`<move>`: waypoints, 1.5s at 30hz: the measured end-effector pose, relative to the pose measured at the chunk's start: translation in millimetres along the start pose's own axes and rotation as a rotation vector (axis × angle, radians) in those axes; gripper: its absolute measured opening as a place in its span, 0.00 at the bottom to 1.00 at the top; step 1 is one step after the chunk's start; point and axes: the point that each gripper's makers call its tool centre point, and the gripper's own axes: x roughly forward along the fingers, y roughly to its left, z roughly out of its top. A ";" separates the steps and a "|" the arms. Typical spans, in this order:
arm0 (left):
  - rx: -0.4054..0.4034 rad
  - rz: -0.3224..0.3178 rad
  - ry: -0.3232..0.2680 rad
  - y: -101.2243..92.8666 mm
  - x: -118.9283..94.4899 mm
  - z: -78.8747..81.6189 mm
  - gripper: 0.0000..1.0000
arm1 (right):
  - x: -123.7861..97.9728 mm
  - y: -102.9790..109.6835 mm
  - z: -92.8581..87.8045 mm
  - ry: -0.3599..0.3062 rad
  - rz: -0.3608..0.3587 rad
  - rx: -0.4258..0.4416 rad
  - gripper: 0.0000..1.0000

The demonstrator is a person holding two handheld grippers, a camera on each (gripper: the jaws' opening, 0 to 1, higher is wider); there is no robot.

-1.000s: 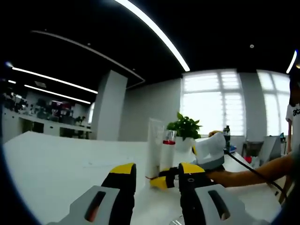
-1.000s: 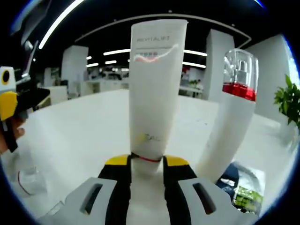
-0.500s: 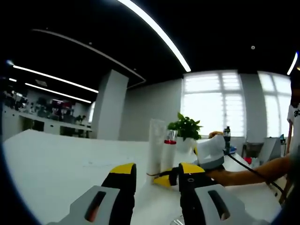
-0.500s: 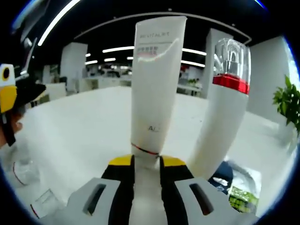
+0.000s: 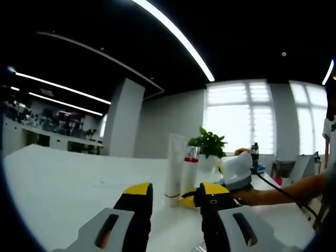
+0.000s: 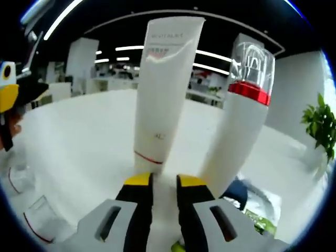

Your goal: Arrange the skincare products in the storage area until every visible bottle or jar stands upright without overlapping.

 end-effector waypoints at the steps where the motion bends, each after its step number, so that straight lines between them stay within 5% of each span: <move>1: -0.001 0.001 -0.001 0.2 -0.1 0.1 0.36 | 0.2 -0.8 -0.4 0.000 -0.002 0.003 0.14; 10: -0.002 0.000 -0.001 -1.2 -1.1 0.1 0.36 | -9.1 1.2 4.7 -0.019 0.024 0.023 0.14; 13: -0.003 0.002 -0.001 0.1 -0.6 0.0 0.36 | -20.5 9.5 15.2 -0.050 0.082 0.039 0.17; 17: -0.003 0.004 0.001 0.2 -0.4 -1.0 0.36 | -31.0 29.8 19.8 -0.028 0.194 0.062 0.42; 22: 0.002 0.007 0.010 -0.6 -0.7 -3.2 0.36 | -44.6 50.4 31.0 -0.019 0.290 0.075 0.50; 26: 0.002 0.007 0.010 0.3 0.0 -3.3 0.36 | -55.7 76.3 27.5 0.067 0.408 0.050 0.64; 31: 0.001 0.006 0.009 1.1 0.5 -2.5 0.36 | -65.6 88.3 24.1 0.138 0.459 0.004 0.76; 34: 0.001 0.004 0.007 1.4 1.0 -1.6 0.36 | -70.3 90.7 20.4 0.184 0.468 -0.039 0.73; 40: 0.002 0.000 0.006 0.6 1.9 -0.7 0.36 | -75.6 93.6 -9.1 0.419 0.416 0.023 0.75; 45: -0.001 -0.002 0.001 1.0 2.4 1.1 0.36 | -76.8 100.6 -15.8 0.529 0.428 0.032 0.70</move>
